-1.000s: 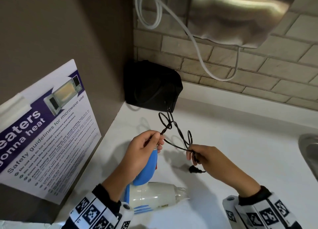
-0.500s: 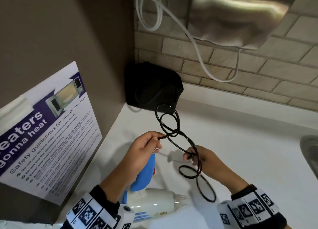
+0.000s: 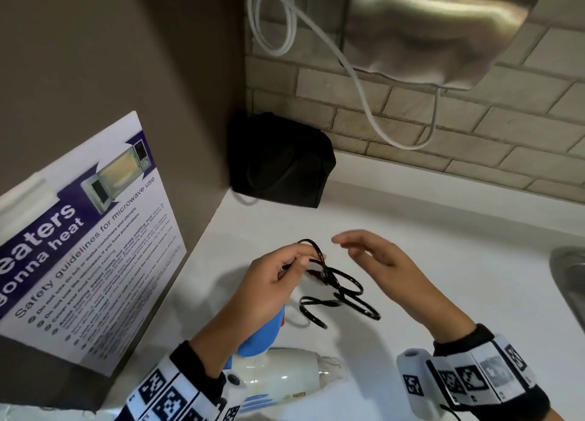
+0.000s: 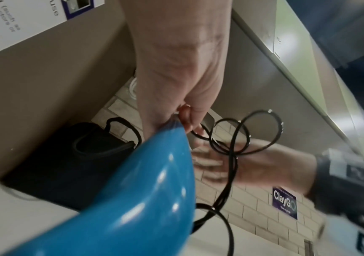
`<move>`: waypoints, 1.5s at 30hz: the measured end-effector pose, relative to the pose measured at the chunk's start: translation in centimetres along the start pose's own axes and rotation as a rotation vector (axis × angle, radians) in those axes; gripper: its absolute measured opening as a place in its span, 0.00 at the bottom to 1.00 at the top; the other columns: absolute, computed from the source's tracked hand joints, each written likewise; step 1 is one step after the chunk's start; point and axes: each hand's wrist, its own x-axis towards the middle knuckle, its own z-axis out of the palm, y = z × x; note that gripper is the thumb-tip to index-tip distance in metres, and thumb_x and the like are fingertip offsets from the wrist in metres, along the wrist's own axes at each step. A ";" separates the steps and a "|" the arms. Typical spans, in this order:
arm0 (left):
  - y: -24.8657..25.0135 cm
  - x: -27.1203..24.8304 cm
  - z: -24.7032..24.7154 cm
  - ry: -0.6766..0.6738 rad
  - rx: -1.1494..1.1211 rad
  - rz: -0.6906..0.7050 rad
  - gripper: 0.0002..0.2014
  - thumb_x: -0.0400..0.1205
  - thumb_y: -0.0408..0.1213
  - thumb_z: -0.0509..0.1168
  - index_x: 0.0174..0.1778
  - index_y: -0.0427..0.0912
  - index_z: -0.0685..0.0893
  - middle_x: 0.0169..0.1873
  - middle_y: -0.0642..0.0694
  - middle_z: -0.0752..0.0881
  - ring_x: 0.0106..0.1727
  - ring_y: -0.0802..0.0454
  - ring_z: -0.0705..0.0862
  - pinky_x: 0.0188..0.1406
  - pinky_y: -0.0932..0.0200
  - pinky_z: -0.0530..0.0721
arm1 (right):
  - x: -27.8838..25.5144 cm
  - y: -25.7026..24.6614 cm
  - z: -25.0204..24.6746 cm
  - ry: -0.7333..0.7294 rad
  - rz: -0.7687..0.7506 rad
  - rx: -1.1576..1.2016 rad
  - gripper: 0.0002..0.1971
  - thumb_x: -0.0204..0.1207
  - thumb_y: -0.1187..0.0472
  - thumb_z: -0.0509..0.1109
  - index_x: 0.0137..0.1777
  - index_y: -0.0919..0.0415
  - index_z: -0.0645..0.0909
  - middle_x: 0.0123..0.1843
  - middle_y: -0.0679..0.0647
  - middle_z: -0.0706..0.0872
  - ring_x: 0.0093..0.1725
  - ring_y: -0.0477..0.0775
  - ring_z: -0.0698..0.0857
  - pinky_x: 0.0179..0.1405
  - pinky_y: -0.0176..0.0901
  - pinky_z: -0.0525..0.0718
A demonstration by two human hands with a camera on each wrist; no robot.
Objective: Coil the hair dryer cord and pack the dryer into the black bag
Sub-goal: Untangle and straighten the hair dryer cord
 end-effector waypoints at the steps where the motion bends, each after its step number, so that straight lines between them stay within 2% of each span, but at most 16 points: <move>1: 0.1 0.0 0.0 -0.014 0.006 0.013 0.18 0.86 0.39 0.57 0.48 0.71 0.84 0.49 0.51 0.89 0.43 0.49 0.82 0.48 0.45 0.84 | -0.1 -1.3 0.1 -0.004 -0.062 0.022 0.14 0.84 0.63 0.60 0.60 0.47 0.83 0.62 0.38 0.84 0.67 0.38 0.78 0.66 0.36 0.76; 3: 0.1 0.0 0.2 -0.043 0.023 0.015 0.18 0.86 0.40 0.56 0.49 0.73 0.83 0.49 0.44 0.88 0.44 0.42 0.83 0.48 0.44 0.84 | -0.3 -3.7 0.5 -0.092 -0.164 -0.004 0.14 0.84 0.59 0.60 0.65 0.45 0.80 0.66 0.37 0.81 0.70 0.39 0.76 0.67 0.30 0.73; 5: 0.2 0.0 0.4 -0.068 0.023 -0.021 0.14 0.84 0.43 0.56 0.47 0.68 0.84 0.46 0.35 0.86 0.43 0.42 0.83 0.47 0.38 0.84 | -0.1 -4.6 1.4 -0.183 -0.280 -0.187 0.15 0.85 0.56 0.59 0.69 0.44 0.77 0.67 0.38 0.80 0.72 0.41 0.74 0.69 0.32 0.71; 8: -0.1 -0.2 0.3 -0.055 0.022 -0.058 0.20 0.84 0.33 0.56 0.35 0.64 0.81 0.29 0.56 0.85 0.36 0.58 0.83 0.42 0.51 0.84 | 0.9 -3.6 2.6 -0.233 -0.381 -0.541 0.17 0.84 0.51 0.58 0.72 0.42 0.72 0.58 0.36 0.80 0.64 0.37 0.72 0.68 0.48 0.72; 11: -0.1 -0.5 0.4 -0.012 -0.002 -0.030 0.12 0.84 0.31 0.58 0.41 0.52 0.81 0.31 0.51 0.87 0.38 0.54 0.86 0.44 0.51 0.87 | 1.7 -2.6 2.3 -0.307 -0.309 -0.630 0.19 0.83 0.49 0.60 0.73 0.38 0.68 0.54 0.37 0.80 0.61 0.43 0.72 0.67 0.55 0.72; 13: -0.4 -0.8 0.4 0.014 -0.055 -0.002 0.04 0.85 0.32 0.59 0.46 0.43 0.78 0.31 0.49 0.88 0.39 0.53 0.87 0.46 0.58 0.86 | 2.3 -2.4 1.7 -0.361 -0.286 -0.658 0.18 0.82 0.50 0.63 0.71 0.36 0.70 0.50 0.35 0.81 0.61 0.46 0.73 0.65 0.54 0.72; 17: -0.5 -1.0 0.1 0.061 -0.099 0.035 0.04 0.86 0.34 0.57 0.46 0.46 0.75 0.27 0.51 0.84 0.35 0.56 0.82 0.42 0.67 0.79 | 3.0 -1.9 0.9 -0.387 -0.280 -0.768 0.10 0.82 0.48 0.62 0.58 0.41 0.83 0.39 0.36 0.81 0.55 0.47 0.73 0.61 0.56 0.75; 19: -0.6 -1.0 -0.1 0.080 -0.095 0.021 0.04 0.86 0.35 0.57 0.47 0.47 0.76 0.26 0.52 0.82 0.33 0.56 0.80 0.41 0.65 0.79 | 3.1 -1.6 0.6 -0.432 -0.231 -0.741 0.10 0.82 0.46 0.61 0.54 0.42 0.84 0.36 0.34 0.80 0.56 0.47 0.73 0.61 0.52 0.75; 22: -0.8 -0.8 -0.4 0.026 0.054 0.000 0.06 0.86 0.38 0.57 0.45 0.49 0.78 0.29 0.47 0.83 0.35 0.51 0.81 0.41 0.56 0.84 | 3.2 -1.8 0.3 -0.500 -0.162 -0.736 0.09 0.82 0.50 0.61 0.51 0.45 0.85 0.38 0.41 0.86 0.58 0.46 0.73 0.59 0.42 0.75; 26: -0.8 -0.4 -0.5 -0.054 0.287 -0.006 0.14 0.87 0.39 0.54 0.36 0.54 0.78 0.29 0.52 0.83 0.38 0.60 0.83 0.44 0.58 0.83 | 3.9 -3.2 0.3 -0.558 -0.113 -0.678 0.09 0.83 0.57 0.61 0.53 0.53 0.83 0.45 0.43 0.88 0.54 0.47 0.80 0.54 0.38 0.76; 31: -0.5 -0.4 0.3 0.031 0.113 -0.097 0.16 0.86 0.33 0.53 0.37 0.50 0.82 0.31 0.50 0.83 0.35 0.57 0.83 0.33 0.43 0.87 | 4.7 -4.4 2.1 -0.600 -0.084 -0.597 0.13 0.86 0.54 0.54 0.45 0.57 0.78 0.38 0.45 0.81 0.40 0.41 0.77 0.41 0.27 0.73; 34: -0.7 -0.4 -0.1 0.072 0.056 -0.078 0.16 0.87 0.34 0.53 0.36 0.45 0.80 0.25 0.54 0.78 0.31 0.60 0.79 0.40 0.50 0.83 | 5.0 -3.7 2.6 -0.530 -0.108 -0.594 0.15 0.86 0.55 0.55 0.39 0.54 0.77 0.33 0.40 0.76 0.33 0.33 0.76 0.36 0.22 0.71; 36: -1.0 -0.3 -0.5 0.100 0.004 -0.087 0.16 0.87 0.35 0.53 0.35 0.41 0.78 0.23 0.55 0.75 0.31 0.60 0.77 0.41 0.62 0.81 | 4.9 -2.8 2.5 -0.520 -0.110 -0.541 0.17 0.86 0.55 0.55 0.35 0.51 0.74 0.31 0.42 0.74 0.29 0.34 0.73 0.35 0.23 0.71; 38: -1.2 -0.3 -0.9 0.130 -0.047 -0.110 0.16 0.87 0.35 0.53 0.34 0.40 0.77 0.23 0.55 0.74 0.31 0.59 0.77 0.41 0.67 0.80 | 4.9 -1.7 2.2 -0.524 -0.096 -0.504 0.18 0.86 0.56 0.54 0.32 0.49 0.71 0.30 0.44 0.72 0.28 0.38 0.70 0.34 0.26 0.71; 42: -1.4 -0.1 -1.6 0.176 -0.122 -0.137 0.17 0.88 0.35 0.53 0.32 0.40 0.75 0.26 0.48 0.72 0.31 0.56 0.76 0.44 0.62 0.78 | 5.1 0.6 1.5 -0.507 -0.043 -0.490 0.18 0.86 0.56 0.52 0.32 0.51 0.68 0.30 0.45 0.70 0.30 0.43 0.67 0.36 0.34 0.70; 45: -1.7 -0.1 -2.2 0.205 -0.170 -0.159 0.18 0.88 0.37 0.53 0.30 0.42 0.72 0.29 0.45 0.72 0.32 0.55 0.76 0.42 0.53 0.79 | 5.1 1.8 1.1 -0.509 -0.030 -0.499 0.18 0.87 0.55 0.52 0.33 0.52 0.68 0.29 0.44 0.69 0.29 0.41 0.67 0.34 0.30 0.69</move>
